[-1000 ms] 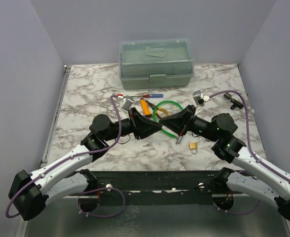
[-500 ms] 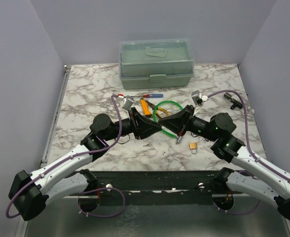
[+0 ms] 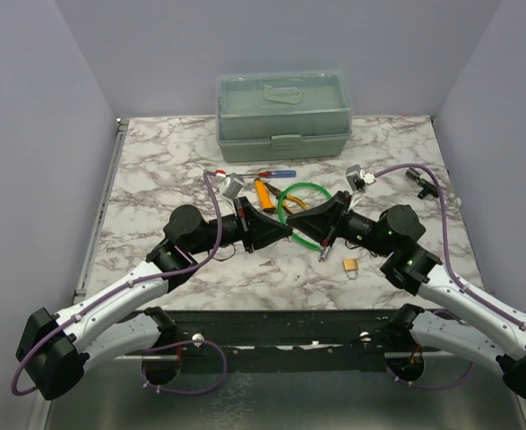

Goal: Unlock with the key

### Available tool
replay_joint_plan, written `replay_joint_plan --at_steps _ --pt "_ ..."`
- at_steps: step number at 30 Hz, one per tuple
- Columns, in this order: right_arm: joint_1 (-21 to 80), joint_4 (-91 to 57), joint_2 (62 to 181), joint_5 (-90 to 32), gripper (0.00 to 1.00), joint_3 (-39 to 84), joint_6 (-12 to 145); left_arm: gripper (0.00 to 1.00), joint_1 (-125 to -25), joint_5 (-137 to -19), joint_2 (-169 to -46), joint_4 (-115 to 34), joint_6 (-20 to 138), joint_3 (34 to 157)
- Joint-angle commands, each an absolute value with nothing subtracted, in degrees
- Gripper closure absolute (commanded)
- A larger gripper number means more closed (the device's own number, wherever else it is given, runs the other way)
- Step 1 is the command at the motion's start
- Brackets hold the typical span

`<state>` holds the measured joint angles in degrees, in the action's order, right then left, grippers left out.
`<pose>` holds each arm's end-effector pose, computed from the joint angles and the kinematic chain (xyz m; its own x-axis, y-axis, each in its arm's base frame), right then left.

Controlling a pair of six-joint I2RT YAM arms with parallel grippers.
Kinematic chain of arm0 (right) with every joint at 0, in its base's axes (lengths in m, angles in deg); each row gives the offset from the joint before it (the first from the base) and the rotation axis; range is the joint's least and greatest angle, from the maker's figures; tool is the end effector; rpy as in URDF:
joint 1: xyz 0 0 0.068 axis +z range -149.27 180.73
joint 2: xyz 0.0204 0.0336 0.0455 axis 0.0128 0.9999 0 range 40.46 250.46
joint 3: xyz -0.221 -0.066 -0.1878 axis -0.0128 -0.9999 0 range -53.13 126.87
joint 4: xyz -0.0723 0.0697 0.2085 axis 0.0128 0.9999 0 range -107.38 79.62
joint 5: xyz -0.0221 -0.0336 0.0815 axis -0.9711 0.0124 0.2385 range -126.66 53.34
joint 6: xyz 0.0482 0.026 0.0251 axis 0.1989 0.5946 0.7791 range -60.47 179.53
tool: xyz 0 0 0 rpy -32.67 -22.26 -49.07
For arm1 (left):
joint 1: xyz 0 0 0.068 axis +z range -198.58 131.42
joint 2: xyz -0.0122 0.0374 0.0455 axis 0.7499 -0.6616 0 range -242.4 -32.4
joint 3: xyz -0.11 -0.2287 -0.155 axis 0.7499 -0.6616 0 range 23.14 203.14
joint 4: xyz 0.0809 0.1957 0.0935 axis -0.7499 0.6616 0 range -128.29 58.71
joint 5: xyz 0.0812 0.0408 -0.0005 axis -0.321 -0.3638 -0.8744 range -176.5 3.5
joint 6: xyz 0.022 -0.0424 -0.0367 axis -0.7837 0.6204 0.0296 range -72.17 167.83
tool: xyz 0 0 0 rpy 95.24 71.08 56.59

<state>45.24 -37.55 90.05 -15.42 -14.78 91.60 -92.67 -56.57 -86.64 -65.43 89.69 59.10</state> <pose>0.1077 0.1284 0.3691 -0.3887 0.3119 -0.8670 -0.8287 0.2929 0.4769 0.1160 -0.1434 0.3559 -0.5563 -0.2663 -0.7872 0.7867 0.1364 -0.6021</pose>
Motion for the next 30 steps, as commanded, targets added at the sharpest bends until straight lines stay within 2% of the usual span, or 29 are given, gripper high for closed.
replay_joint_plan --at_steps 1,7,8,10,12,13,14,19,26,30 --pt "45.6 -39.7 89.5 -15.7 1.00 -16.5 91.3 1.00 -92.6 -54.8 -87.4 -65.7 90.9 61.5" --pt "45.6 -39.4 86.8 -18.5 0.99 -18.4 91.3 1.00 -92.6 -56.2 -86.1 -62.8 89.7 61.8" --pt "45.6 -38.7 86.9 -19.1 0.94 -18.3 91.3 1.00 -92.5 -56.8 -85.8 -61.9 89.1 61.8" --pt "45.6 -36.8 87.3 -20.8 0.68 -17.6 91.7 1.00 -92.6 -58.5 -85.3 -59.8 88.1 61.8" --pt "45.6 -34.9 87.4 -22.7 0.36 -16.8 92.2 1.00 -92.5 -60.6 -84.7 -57.3 87.1 61.7" --pt "45.6 -33.8 87.2 -24.4 0.27 -16.3 92.6 1.00 -92.5 -61.5 -84.4 -56.0 86.6 61.6" --pt "45.6 -32.3 87.0 -26.4 0.23 -15.8 92.9 1.00 -92.5 -62.2 -84.2 -54.7 85.9 61.6" --pt "45.6 -21.4 86.8 -39.4 0.17 -11.8 95.5 1.00 -92.4 -66.7 -83.2 -45.8 82.5 62.7" --pt "45.6 6.2 91.8 -60.2 0.17 -4.5 108.2 1.00 -92.0 -72.0 -83.6 -31.4 75.9 66.7" --pt "45.6 24.1 98.7 -66.1 0.20 1.3 119.8 1.00 -91.6 -73.7 -84.2 -24.4 71.1 69.3"
